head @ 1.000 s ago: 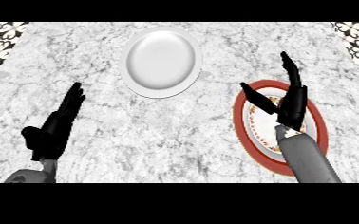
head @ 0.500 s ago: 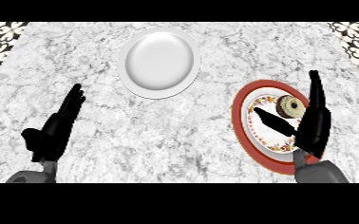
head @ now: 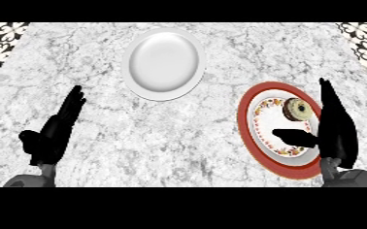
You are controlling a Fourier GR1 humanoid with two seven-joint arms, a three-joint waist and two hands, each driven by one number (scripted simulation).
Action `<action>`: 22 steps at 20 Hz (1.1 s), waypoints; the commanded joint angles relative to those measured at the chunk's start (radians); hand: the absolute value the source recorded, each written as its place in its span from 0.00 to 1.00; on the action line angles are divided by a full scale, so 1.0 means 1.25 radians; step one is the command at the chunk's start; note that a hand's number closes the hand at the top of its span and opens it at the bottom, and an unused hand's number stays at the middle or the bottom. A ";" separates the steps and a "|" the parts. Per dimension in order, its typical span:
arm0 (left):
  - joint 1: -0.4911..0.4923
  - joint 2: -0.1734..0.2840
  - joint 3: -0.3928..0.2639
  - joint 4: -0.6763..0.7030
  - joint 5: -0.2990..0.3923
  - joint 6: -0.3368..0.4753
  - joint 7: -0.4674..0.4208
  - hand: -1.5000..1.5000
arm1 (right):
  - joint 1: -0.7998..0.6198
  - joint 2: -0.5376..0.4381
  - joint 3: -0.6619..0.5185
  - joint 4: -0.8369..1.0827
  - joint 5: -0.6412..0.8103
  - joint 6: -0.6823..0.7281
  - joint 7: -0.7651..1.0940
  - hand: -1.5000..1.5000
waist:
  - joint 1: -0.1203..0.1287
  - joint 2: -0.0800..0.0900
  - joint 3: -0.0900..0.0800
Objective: Pick the cupcake from the plate and place it in the plate
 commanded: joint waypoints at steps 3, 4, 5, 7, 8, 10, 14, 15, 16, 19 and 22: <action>-0.027 -0.024 0.004 -0.001 -0.027 0.013 0.025 0.50 | -0.021 0.004 -0.014 -0.059 0.005 0.162 0.170 0.00 | 0.007 0.003 0.003; -0.028 -0.037 -0.003 0.003 -0.034 0.017 0.014 0.50 | -0.084 0.027 -0.002 -0.047 0.037 0.195 0.239 0.00 | 0.011 0.004 0.002; 0.040 0.010 0.015 -0.067 0.000 -0.043 0.022 0.50 | -0.022 0.016 -0.011 -0.070 0.036 0.186 0.214 0.00 | 0.012 0.002 0.003; 0.021 -0.029 0.011 -0.026 -0.026 -0.009 0.007 0.50 | -0.079 0.014 -0.038 -0.066 0.016 0.253 0.257 0.00 | 0.012 0.003 0.003; -0.074 -0.036 0.039 0.093 -0.024 -0.040 -0.011 0.50 | -0.031 0.039 -0.012 -0.082 0.056 0.225 0.243 0.00 | 0.004 0.004 0.002; -0.039 -0.041 0.025 0.017 -0.027 -0.029 0.016 0.50 | -0.046 0.047 0.003 -0.065 0.071 0.267 0.281 0.00 | 0.009 0.003 0.003; 0.036 -0.029 0.045 0.033 -0.037 -0.060 -0.054 0.50 | -0.051 0.042 -0.062 0.021 0.006 0.292 0.195 0.00 | 0.013 0.004 0.003; -0.010 -0.041 0.047 0.016 -0.043 -0.053 0.013 0.50 | -0.073 0.051 -0.081 0.009 0.011 0.324 0.208 0.00 | 0.010 0.004 0.003; 0.004 -0.075 0.029 0.032 -0.078 -0.020 -0.024 0.50 | -0.033 0.036 -0.095 -0.021 -0.002 0.328 0.187 0.00 | 0.008 0.003 0.003; -0.050 -0.061 0.070 0.035 -0.069 -0.055 0.031 0.50 | -0.060 0.070 -0.106 0.033 0.029 0.337 0.164 0.00 | 0.008 0.004 0.003; -0.054 -0.057 0.102 0.056 -0.070 -0.079 0.008 0.50 | -0.067 0.108 -0.117 0.123 0.057 0.291 0.108 0.00 | 0.008 0.004 0.003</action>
